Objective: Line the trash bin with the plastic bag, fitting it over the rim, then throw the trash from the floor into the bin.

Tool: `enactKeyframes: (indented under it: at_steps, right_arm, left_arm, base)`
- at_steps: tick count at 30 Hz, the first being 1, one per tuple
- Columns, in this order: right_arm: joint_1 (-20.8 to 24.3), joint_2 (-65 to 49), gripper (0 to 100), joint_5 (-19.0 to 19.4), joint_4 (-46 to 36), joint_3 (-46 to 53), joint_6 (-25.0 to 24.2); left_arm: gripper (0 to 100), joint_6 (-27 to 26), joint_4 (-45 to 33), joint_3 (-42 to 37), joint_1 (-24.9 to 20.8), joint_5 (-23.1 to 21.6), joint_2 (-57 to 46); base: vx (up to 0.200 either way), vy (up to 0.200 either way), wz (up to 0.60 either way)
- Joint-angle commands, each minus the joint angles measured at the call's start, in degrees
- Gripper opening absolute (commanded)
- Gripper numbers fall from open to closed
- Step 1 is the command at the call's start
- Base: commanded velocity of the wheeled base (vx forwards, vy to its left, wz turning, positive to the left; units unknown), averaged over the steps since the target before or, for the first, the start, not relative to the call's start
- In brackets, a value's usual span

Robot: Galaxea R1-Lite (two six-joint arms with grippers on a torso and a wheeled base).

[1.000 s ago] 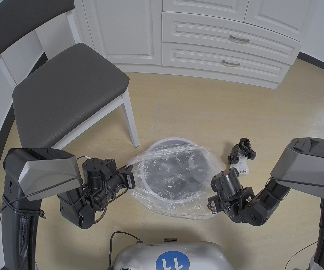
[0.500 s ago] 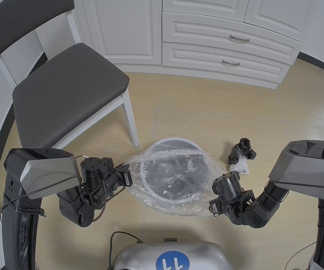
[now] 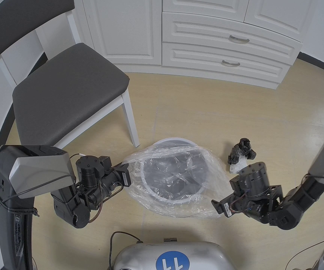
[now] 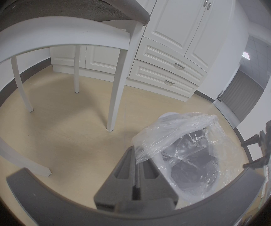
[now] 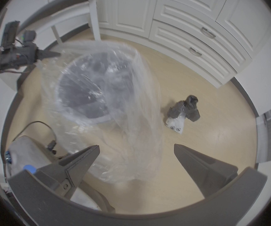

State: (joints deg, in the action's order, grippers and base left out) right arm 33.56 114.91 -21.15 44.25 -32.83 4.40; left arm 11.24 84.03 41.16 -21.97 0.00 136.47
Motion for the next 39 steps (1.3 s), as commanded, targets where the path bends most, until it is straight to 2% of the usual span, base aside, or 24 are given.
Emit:
enactKeyframes:
  at_steps: [1, 4, 7, 8, 12, 18, 20, 30, 39]
  right_arm:
    - [-1.9, -11.6, 100, 5.9, 0.1, 4.4, 2.2]
    - [-1.9, -12.1, 100, 7.3, 0.3, 3.8, 1.7]
    - [-1.1, -11.5, 100, 6.1, 0.7, 2.3, -0.4]
    - [-0.9, -11.5, 100, 5.6, 0.9, 2.1, -1.2]
    - [-0.5, -11.7, 100, 3.7, 0.9, 2.1, -2.0]
    - [-0.5, -11.7, 100, 3.7, 1.0, 2.0, -2.1]
    - [-0.7, -11.9, 100, 3.5, 1.0, 2.0, -2.1]
    - [-0.8, -11.4, 100, 2.5, 1.0, 1.8, -2.0]
    - [-1.0, -7.4, 100, 2.3, 1.1, 0.2, -2.2]
  left_arm:
    - [0, 0.0, 0.1, -1.1, -0.4, -0.2, -1.1]
    - [0, 0.0, 0.1, -1.0, -0.4, -0.2, -0.8]
    - [0, 0.0, 0.0, -1.0, -0.6, -0.1, -0.5]
    - [100, 0.0, 0.0, -1.0, -0.6, -0.1, -0.5]
    - [100, 0.0, -0.6, -1.5, -0.7, -0.3, -1.2]
    - [100, -0.3, -0.9, -3.2, -0.3, -1.6, -1.7]
    - [100, -2.3, -1.0, -7.0, 1.0, -6.4, -4.5]
    - [100, -9.0, -1.1, -14.0, 2.7, -10.6, -13.7]
    - [100, -10.2, -0.7, -15.3, 0.5, -10.2, -16.4]
  base:
    - [0.0, 0.0, 0.0]
    - [0.0, 0.0, 0.0]
    - [0.0, 0.0, 0.0]
    - [0.0, 0.0, 0.0]
    - [0.0, 0.0, 0.0]
    - [0.0, 0.0, 0.0]
    - [0.0, 0.0, 0.0]
    - [0.0, 0.0, 0.0]
    - [0.0, 0.0, 0.0]
